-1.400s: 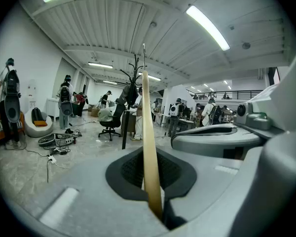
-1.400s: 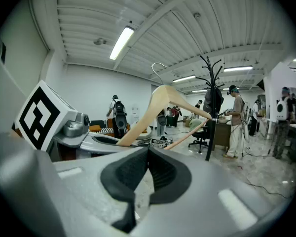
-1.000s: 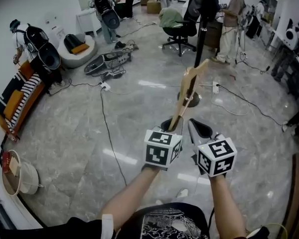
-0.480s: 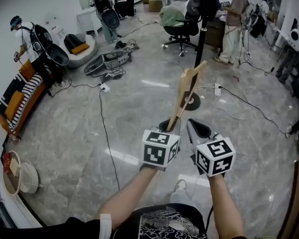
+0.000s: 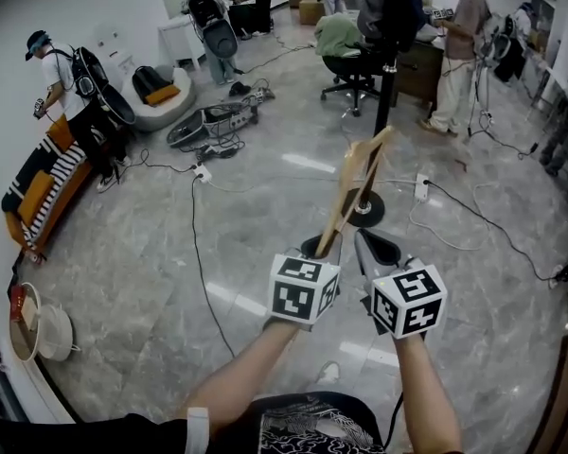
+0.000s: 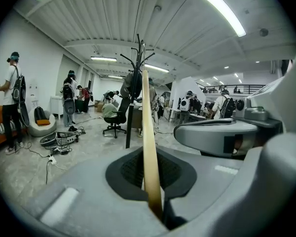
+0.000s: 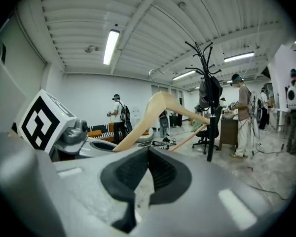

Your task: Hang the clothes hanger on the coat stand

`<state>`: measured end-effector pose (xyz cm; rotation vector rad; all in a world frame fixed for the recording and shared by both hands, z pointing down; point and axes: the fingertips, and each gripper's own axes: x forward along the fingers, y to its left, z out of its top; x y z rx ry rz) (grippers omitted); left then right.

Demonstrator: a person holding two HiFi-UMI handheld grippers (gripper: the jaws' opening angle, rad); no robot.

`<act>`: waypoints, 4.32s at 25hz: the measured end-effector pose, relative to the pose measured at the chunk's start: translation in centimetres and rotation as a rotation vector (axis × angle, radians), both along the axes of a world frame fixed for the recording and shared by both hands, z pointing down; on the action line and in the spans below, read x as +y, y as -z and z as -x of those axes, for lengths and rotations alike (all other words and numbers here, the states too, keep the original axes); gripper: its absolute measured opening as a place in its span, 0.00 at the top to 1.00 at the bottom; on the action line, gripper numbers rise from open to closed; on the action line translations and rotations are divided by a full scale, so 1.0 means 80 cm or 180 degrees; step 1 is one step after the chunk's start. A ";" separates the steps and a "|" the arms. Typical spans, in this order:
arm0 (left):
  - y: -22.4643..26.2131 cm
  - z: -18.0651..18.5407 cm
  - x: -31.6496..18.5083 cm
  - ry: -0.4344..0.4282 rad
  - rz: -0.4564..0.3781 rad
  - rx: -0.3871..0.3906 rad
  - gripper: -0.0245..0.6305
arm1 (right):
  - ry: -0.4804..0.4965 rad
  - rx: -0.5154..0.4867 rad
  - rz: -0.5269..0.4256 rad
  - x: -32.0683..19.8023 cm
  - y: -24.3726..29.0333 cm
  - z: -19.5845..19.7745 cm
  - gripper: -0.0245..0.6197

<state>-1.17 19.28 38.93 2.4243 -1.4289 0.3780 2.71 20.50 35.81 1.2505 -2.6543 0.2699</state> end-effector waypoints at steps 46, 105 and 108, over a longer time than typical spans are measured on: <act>-0.046 0.066 -0.419 -0.0024 0.0271 -0.0038 0.95 | -0.0098 0.0004 0.0182 -0.424 -0.024 0.055 0.96; -0.069 -0.053 -0.762 -0.0119 0.0389 -0.0086 0.95 | -0.0095 0.0093 0.0062 -0.767 -0.018 -0.034 0.96; -0.076 -0.065 -0.770 -0.0144 0.0415 -0.0103 0.95 | -0.0115 0.0087 0.0079 -0.777 -0.021 -0.044 0.96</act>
